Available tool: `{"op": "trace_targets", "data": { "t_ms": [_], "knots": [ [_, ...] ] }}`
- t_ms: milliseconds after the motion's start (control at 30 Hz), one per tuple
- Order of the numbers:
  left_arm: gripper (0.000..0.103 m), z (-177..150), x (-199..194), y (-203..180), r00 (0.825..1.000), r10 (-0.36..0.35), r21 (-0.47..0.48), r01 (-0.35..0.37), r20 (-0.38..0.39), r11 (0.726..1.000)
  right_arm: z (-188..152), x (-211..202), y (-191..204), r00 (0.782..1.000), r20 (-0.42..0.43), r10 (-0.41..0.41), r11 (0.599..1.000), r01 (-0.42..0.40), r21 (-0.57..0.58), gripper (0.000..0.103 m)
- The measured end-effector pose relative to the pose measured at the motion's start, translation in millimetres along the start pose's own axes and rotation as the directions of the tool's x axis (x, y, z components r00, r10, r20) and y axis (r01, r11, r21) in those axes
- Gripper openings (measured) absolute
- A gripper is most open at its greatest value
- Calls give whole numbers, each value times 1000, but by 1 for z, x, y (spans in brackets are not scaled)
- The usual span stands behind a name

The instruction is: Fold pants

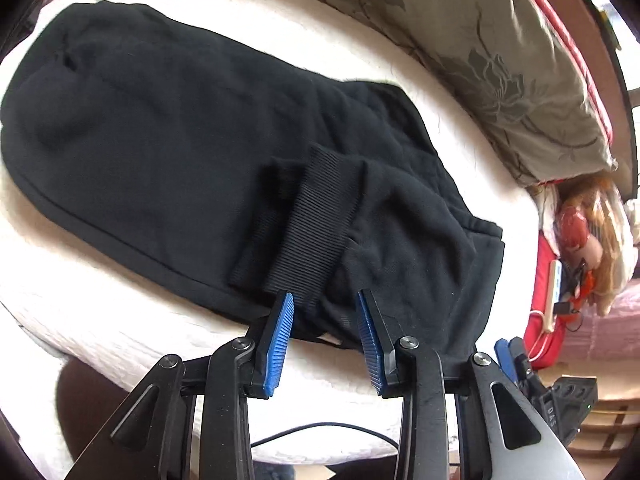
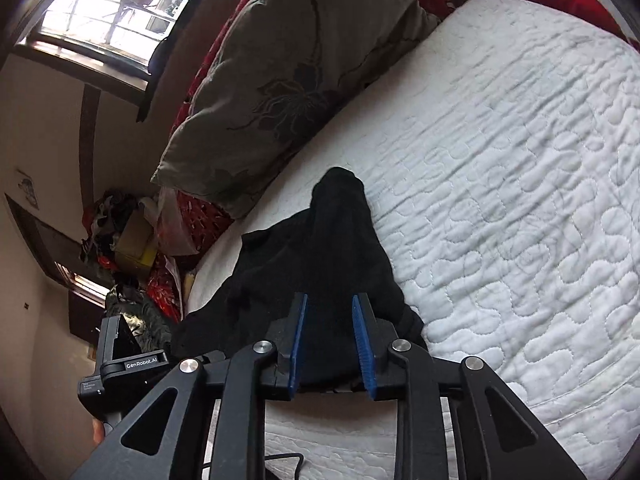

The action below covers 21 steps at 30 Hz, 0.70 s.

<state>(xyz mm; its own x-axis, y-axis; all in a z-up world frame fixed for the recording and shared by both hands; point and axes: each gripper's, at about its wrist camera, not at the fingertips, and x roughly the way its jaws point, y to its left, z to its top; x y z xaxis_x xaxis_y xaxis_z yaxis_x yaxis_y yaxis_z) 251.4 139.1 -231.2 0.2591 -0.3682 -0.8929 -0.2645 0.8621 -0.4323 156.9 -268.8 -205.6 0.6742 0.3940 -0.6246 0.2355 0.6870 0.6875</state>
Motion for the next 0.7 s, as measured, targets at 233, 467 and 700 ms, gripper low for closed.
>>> {"op": "trace_targets", "data": {
  "t_ms": [233, 467, 700],
  "knots": [
    [59, 26, -91, 95, 993, 15, -69, -7, 115, 998, -15, 43, 85, 996, -86, -2, 976, -17, -216, 37],
    [77, 30, -104, 78, 990, -121, 62, 116, 78, 991, 6, 72, 52, 993, -7, -114, 993, 114, 15, 37],
    [79, 49, -9, 16, 997, -60, 110, 64, -45, 992, 55, 50, 31, 971, 69, -230, 973, 231, 0, 53]
  ]
}}
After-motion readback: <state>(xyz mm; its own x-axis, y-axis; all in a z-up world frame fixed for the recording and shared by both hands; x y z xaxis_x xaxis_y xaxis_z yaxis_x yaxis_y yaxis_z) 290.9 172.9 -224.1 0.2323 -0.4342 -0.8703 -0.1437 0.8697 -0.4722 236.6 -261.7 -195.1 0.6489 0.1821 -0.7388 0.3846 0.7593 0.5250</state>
